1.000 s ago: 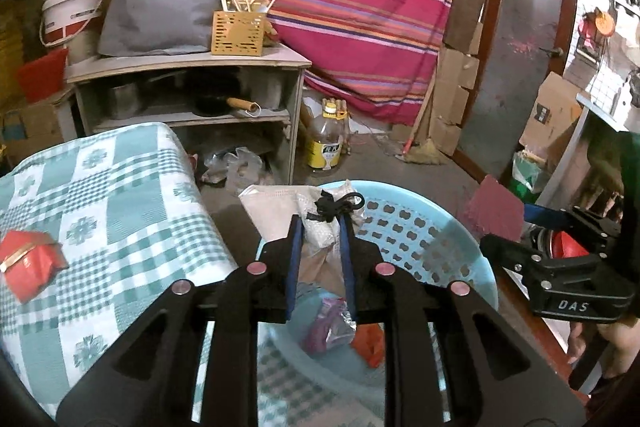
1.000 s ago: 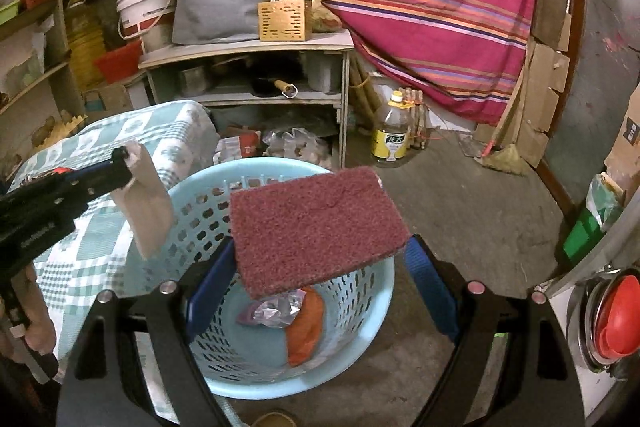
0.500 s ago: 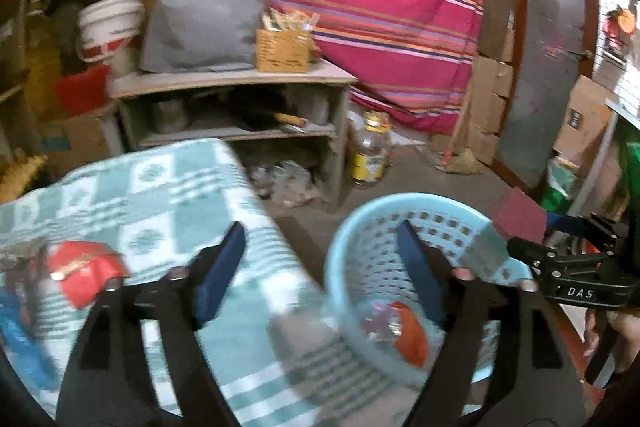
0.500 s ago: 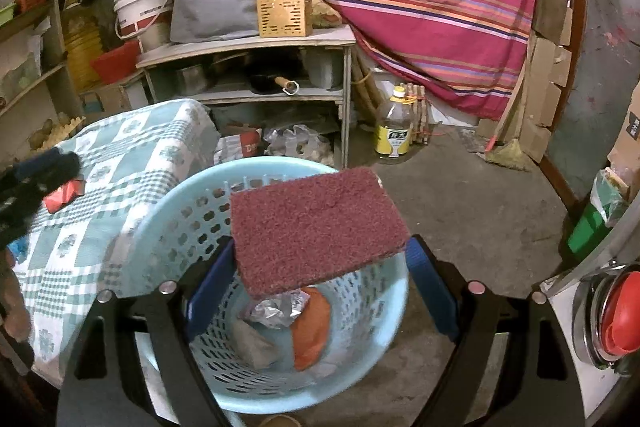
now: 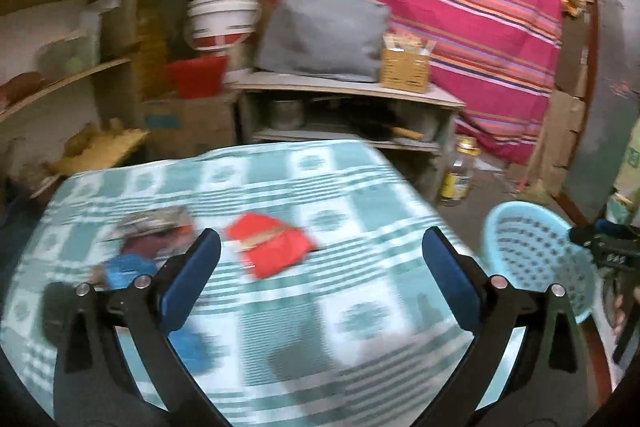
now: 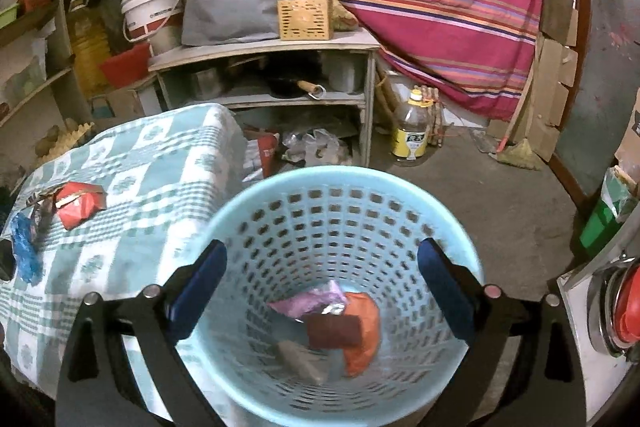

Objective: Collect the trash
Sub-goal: 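Open the left tool over the basket while the right tool drops the pad, then move the left tool back to the table and close it on the black sleeve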

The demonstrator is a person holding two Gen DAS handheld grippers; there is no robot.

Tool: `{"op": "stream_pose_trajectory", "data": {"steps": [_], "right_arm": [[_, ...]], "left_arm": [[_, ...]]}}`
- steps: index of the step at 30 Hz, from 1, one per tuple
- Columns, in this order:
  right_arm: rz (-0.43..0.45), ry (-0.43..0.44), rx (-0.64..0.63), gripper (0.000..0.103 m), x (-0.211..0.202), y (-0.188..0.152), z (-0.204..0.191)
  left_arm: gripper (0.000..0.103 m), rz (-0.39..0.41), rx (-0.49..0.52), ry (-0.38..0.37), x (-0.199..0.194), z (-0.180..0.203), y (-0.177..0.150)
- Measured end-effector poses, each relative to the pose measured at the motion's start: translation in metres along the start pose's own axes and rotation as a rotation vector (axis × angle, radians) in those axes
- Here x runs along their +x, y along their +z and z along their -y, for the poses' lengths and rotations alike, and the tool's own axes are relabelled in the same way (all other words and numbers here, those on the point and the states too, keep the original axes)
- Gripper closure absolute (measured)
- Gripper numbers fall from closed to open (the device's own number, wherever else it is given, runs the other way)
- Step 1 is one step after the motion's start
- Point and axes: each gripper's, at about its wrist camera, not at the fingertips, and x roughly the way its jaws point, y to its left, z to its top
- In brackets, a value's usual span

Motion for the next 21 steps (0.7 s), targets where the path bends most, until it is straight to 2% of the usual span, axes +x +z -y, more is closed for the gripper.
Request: {"op": "stream_pose_trajectory", "data": {"steps": [5, 11, 16, 21], "right_arm": [[0.019, 0.027, -0.029, 0.009, -0.003, -0.004, -0.048], [0.027, 0.065, -0.096, 0.009, -0.004, -0.018, -0.109], [0.02, 0.073, -0.148, 0.009, -0.001, -0.029, -0.15], [0.016, 0.083, -0.174, 0.009, 0.002, -0.033, -0.178]], "left_arm": [[0.006, 0.009, -0.026, 0.151, -0.016, -0.073, -0.013], [0.006, -0.034, -0.081, 0.273, -0.023, -0.153, -0.041], [0.006, -0.087, -0.172, 0.316, -0.014, -0.204, -0.067], [0.006, -0.155, -0.223, 0.312, 0.003, -0.227, -0.081]]}}
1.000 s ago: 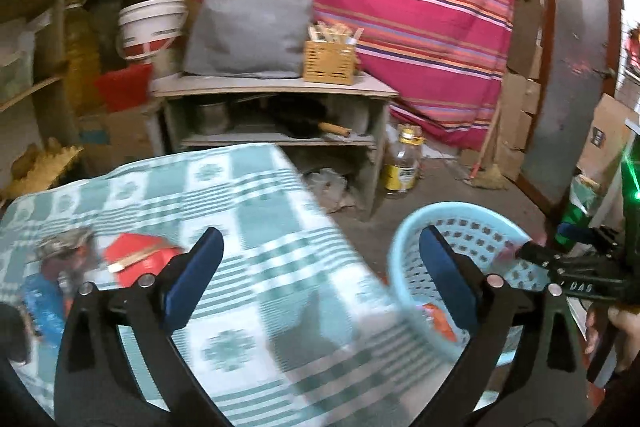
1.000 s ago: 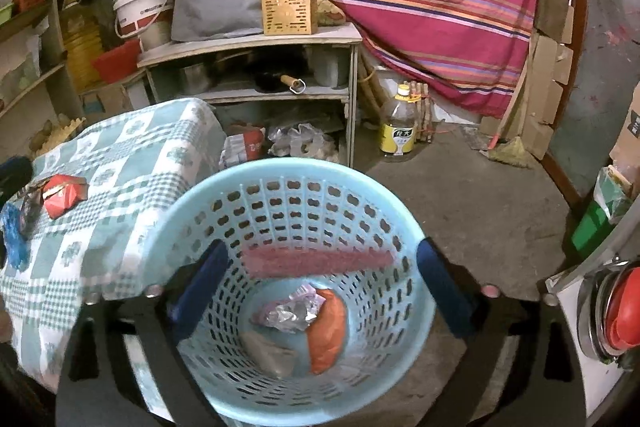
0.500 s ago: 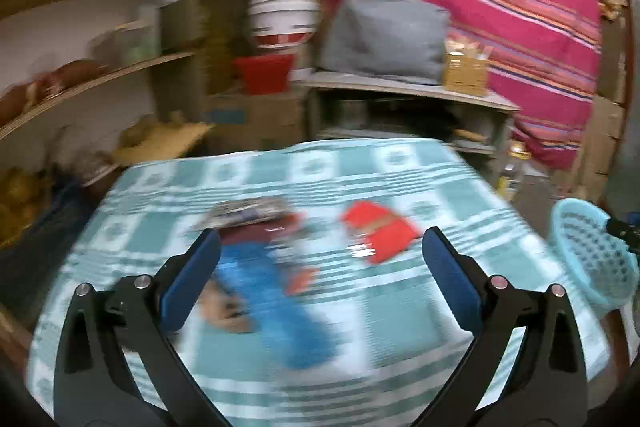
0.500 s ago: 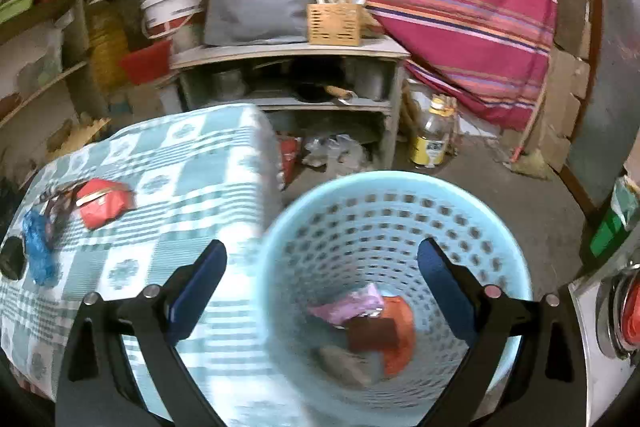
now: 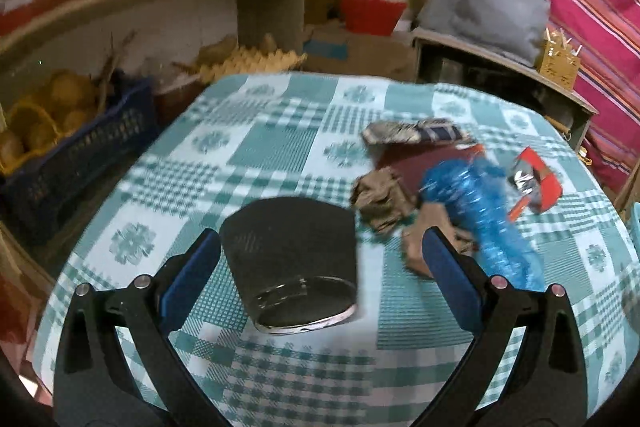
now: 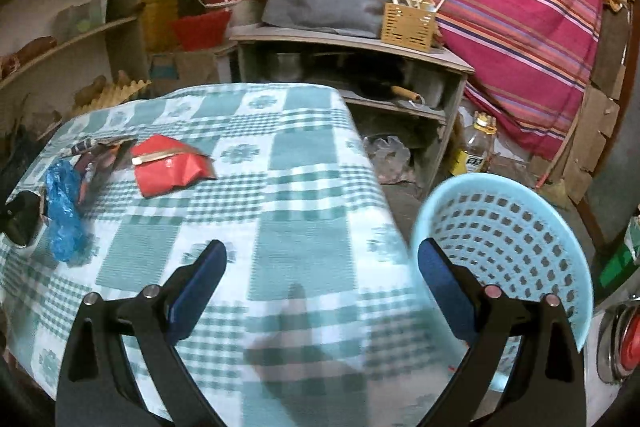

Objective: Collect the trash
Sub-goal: 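Move the left tool back to the table and close it on the black sleeve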

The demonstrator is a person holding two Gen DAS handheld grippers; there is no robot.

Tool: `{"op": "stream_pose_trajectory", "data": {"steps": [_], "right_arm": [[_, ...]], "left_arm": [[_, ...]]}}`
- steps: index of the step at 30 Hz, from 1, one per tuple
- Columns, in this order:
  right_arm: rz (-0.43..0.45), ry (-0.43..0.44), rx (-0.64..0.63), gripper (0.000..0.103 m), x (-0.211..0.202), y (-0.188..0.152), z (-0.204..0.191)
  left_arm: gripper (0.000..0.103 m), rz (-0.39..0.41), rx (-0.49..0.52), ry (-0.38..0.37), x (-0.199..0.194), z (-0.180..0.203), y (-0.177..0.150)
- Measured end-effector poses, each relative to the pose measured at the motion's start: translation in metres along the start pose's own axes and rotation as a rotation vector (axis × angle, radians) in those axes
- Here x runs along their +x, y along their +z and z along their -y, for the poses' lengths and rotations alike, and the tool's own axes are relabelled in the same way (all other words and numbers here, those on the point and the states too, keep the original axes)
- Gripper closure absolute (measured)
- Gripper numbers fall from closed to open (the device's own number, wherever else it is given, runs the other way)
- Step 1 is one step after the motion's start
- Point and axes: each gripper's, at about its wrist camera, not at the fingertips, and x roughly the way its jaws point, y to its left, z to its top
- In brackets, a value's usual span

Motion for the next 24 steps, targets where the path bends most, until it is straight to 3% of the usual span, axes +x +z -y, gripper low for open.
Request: {"op": "stream_pose_trajectory", "data": {"steps": [6, 9, 12, 17, 24], "right_arm": [[-0.005, 0.058, 0.004, 0.009, 0.007, 0.003, -0.03], [-0.005, 0.066, -0.024, 0.009, 0.009, 0.003, -0.047], [-0.006, 0.075, -0.044, 0.009, 0.01, 0.004, -0.062], [0.002, 0.096, -0.068, 0.009, 0.007, 0.008, -0.085], [0.015, 0.133, -0.146, 0.009, 0.001, 0.016, -0.134]], "left_arm": [[0.006, -0.047, -0.001, 0.015, 0.015, -0.009, -0.002], [0.023, -0.087, -0.019, -0.034, 0.023, -0.016, -0.001], [0.025, -0.099, -0.018, -0.05, 0.025, -0.018, -0.001], [0.025, -0.091, 0.0, -0.063, 0.02, -0.019, 0.0], [0.025, -0.003, 0.027, -0.031, -0.006, -0.035, 0.008]]}}
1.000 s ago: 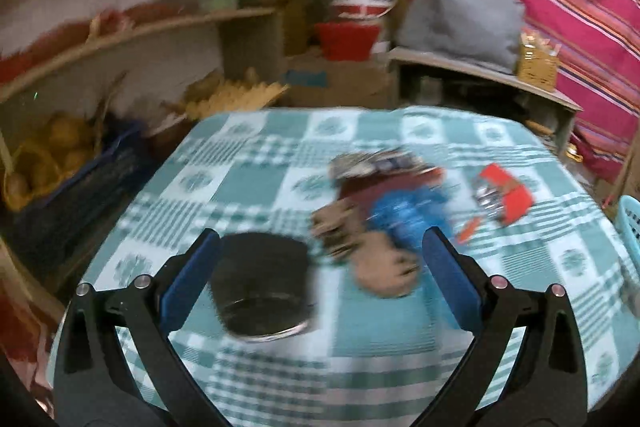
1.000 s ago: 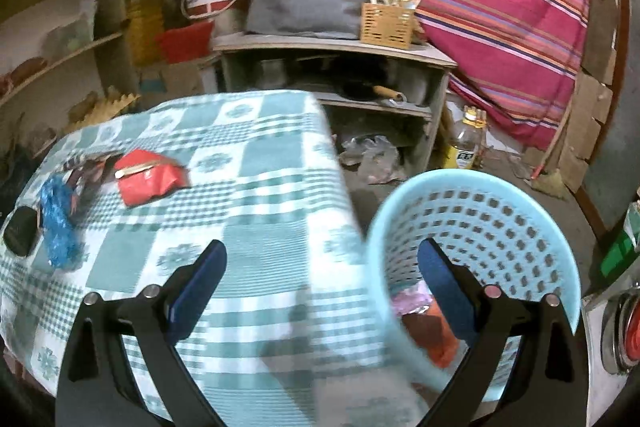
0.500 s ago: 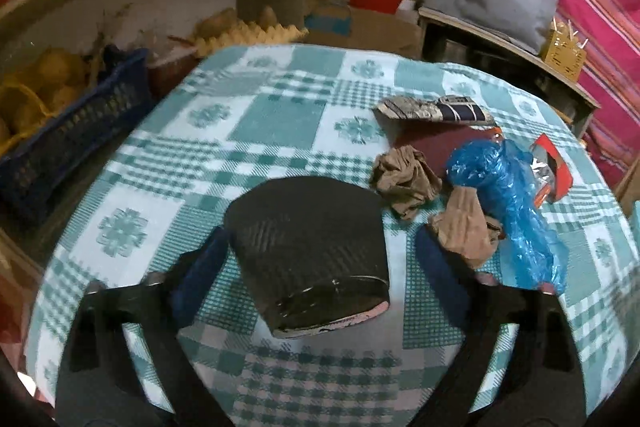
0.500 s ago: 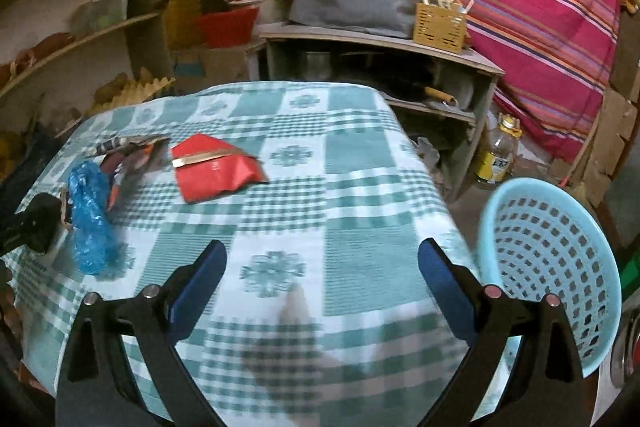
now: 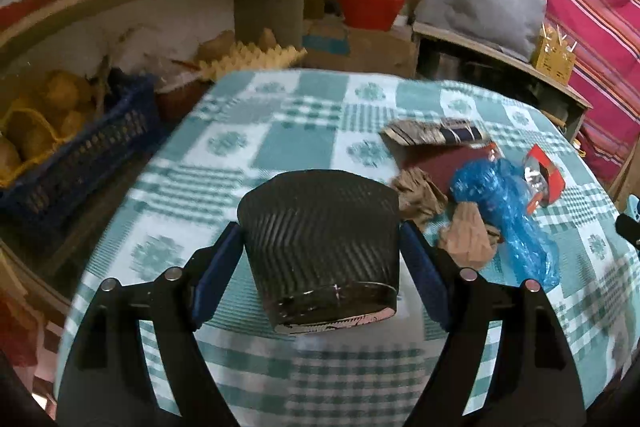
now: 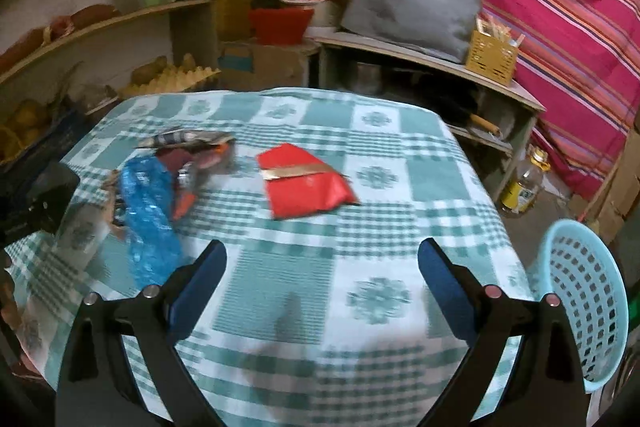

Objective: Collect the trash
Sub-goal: 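Move the left tool back to the table and close it on the black sleeve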

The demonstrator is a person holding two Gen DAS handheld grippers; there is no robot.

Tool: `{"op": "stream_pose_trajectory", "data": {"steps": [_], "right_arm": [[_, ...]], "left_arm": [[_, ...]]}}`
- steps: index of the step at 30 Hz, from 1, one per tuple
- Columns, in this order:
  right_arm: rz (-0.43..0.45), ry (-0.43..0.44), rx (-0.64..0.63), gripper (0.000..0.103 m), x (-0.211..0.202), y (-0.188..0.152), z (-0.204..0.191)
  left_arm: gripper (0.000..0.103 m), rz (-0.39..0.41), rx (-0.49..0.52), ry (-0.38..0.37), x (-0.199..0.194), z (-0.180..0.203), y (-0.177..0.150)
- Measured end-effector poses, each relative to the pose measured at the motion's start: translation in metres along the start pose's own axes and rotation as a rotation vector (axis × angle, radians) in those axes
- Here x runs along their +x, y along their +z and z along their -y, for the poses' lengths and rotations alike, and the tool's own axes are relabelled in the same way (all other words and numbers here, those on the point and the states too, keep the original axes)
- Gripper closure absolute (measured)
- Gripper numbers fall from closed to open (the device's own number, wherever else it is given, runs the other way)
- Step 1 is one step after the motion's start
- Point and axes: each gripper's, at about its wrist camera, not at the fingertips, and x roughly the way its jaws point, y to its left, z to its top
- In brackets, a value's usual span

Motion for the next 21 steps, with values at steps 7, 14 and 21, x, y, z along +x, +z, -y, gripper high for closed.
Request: {"op": "stream_pose_trajectory", "data": {"steps": [7, 14, 21], "right_arm": [[-0.004, 0.048, -0.07, 0.009, 0.007, 0.008, -0.055], [-0.024, 0.082, -0.115, 0.009, 0.022, 0.016, -0.1], [-0.048, 0.094, -0.155, 0.021, 0.038, 0.022, -0.132]], "left_arm": [[0.025, 0.051, -0.014, 0.034, -0.014, -0.031, 0.003], [0.025, 0.076, -0.057, 0.06, -0.021, -0.06, 0.002], [0.025, 0.099, -0.083, 0.064, -0.024, -0.072, 0.006]]}}
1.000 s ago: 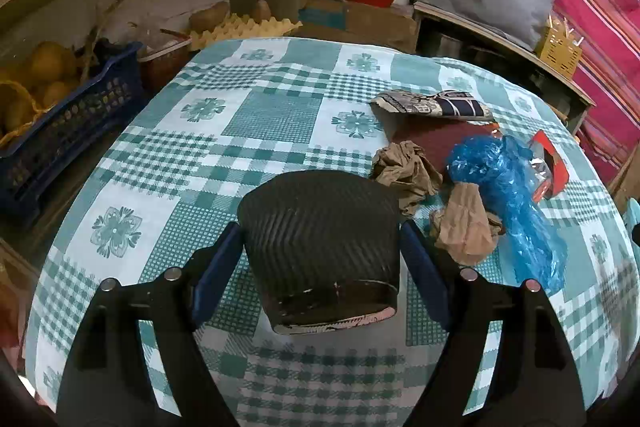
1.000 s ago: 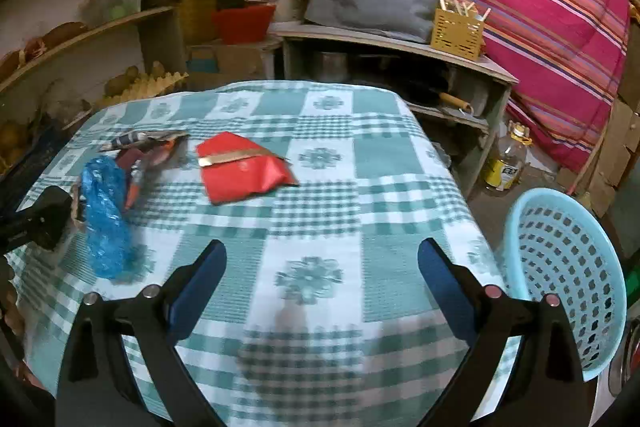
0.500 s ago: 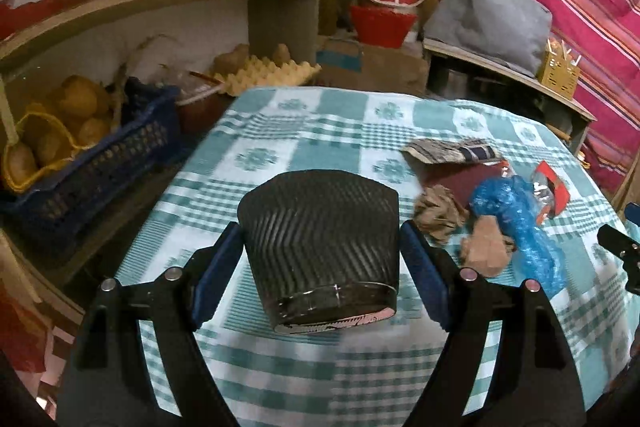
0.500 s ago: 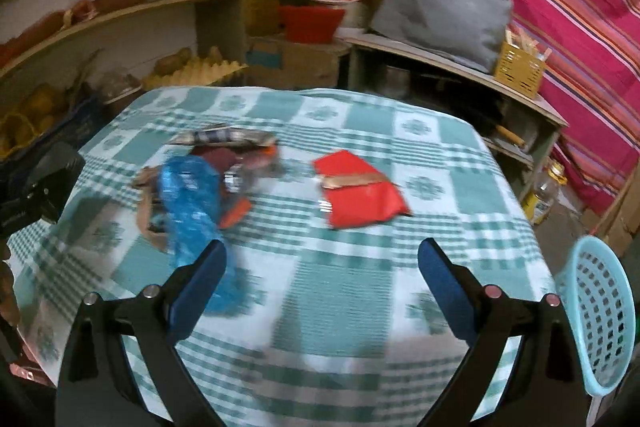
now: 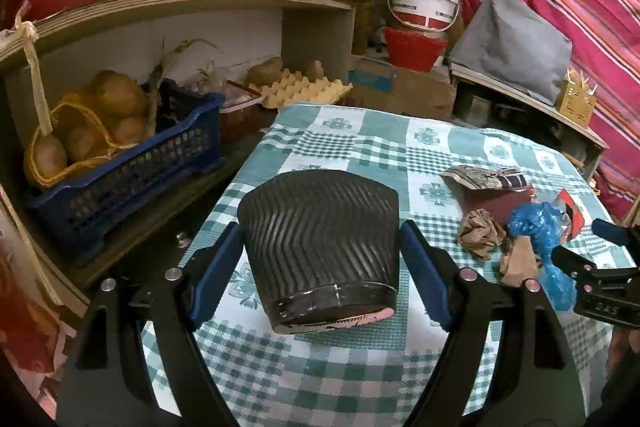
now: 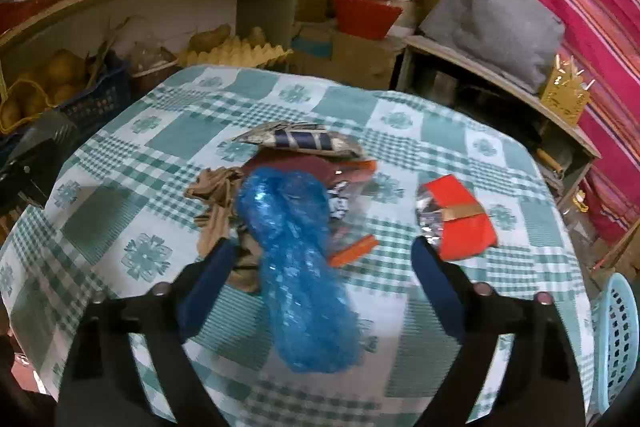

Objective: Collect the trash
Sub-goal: 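Move the left tool back to the table and close it on the black sleeve, then grasp the blue plastic bag with the right tool while the left tool holds the sleeve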

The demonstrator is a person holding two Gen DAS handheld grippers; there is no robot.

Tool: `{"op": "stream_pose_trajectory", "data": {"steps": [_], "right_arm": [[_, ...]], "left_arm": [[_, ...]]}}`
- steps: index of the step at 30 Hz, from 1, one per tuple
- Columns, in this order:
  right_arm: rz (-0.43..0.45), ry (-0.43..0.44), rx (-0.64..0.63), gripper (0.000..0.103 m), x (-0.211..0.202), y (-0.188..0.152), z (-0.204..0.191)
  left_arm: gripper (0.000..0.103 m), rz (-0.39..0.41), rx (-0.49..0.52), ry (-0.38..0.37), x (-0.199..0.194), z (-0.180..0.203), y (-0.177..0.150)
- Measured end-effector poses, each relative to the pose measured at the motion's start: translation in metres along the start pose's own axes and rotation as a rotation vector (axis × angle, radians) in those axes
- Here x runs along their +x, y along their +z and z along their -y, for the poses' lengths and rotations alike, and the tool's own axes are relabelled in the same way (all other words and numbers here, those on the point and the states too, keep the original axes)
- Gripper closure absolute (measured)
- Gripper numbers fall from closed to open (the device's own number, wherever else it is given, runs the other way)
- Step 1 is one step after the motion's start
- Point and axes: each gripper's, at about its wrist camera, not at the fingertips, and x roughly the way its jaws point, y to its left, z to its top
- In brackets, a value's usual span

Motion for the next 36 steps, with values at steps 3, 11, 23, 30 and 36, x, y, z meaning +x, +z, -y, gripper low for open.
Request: {"op": "stream_pose_trajectory", "data": {"steps": [3, 11, 23, 30, 36], "right_arm": [[-0.012, 0.007, -0.008, 0.031, 0.007, 0.003, -0.006], [-0.054, 0.071, -0.019, 0.068, 0.022, 0.004, -0.011], [0.016, 0.1, 0.01, 0.084, -0.008, 0.004, 0.018], [0.043, 0.061, 0.039, 0.084, -0.03, 0.0, 0.06], [0.028, 0.027, 0.068, 0.084, -0.041, -0.019, 0.106]], "left_arm": [[0.025, -0.002, 0.001, 0.004, 0.001, 0.0, -0.001], [0.025, 0.002, 0.0, -0.004, 0.002, 0.003, 0.0], [0.025, -0.005, 0.024, -0.009, 0.006, 0.017, 0.001], [0.025, -0.005, 0.035, -0.029, 0.005, 0.027, -0.002], [0.025, -0.004, 0.038, -0.058, -0.003, 0.047, -0.007]]}}
